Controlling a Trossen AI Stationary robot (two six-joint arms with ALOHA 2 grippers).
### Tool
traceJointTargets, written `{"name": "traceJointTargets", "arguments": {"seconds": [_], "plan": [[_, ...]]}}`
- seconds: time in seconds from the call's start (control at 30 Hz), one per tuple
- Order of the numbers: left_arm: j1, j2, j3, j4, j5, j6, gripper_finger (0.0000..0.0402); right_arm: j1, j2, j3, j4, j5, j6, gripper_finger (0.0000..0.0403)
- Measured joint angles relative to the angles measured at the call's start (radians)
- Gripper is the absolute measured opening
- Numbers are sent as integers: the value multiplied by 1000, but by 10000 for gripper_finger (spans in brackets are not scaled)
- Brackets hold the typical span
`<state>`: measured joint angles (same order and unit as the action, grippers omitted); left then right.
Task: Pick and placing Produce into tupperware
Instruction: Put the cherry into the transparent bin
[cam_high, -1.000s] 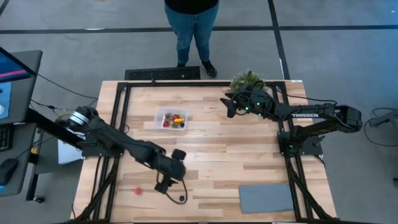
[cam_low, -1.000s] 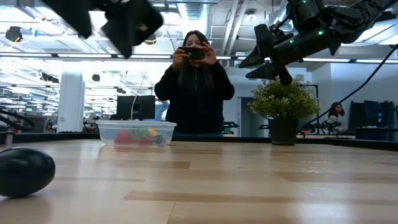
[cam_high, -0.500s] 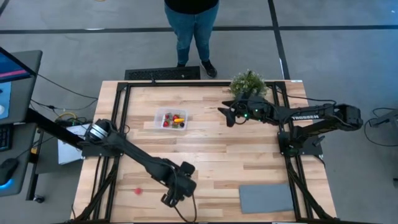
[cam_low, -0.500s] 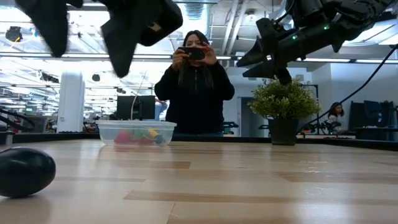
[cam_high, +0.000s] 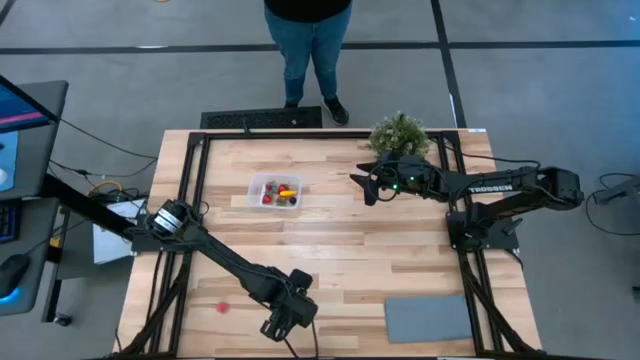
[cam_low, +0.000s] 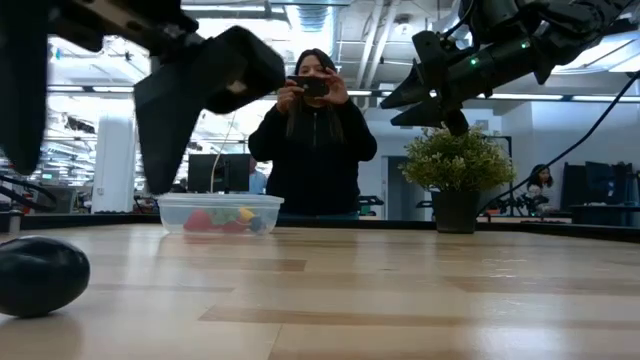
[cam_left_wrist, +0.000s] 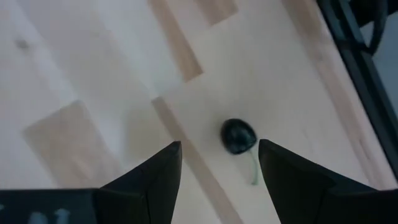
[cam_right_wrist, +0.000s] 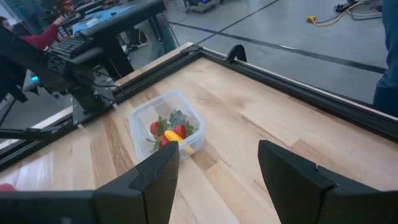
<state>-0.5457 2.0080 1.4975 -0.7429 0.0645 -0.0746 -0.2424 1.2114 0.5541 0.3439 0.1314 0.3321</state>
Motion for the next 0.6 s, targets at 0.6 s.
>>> {"name": "traceJointTargets", "arguments": {"seconds": [0.6], "plan": [[-27,58,0,82,9,-104,204,0,0,0,-29,-3,-2,244]]}}
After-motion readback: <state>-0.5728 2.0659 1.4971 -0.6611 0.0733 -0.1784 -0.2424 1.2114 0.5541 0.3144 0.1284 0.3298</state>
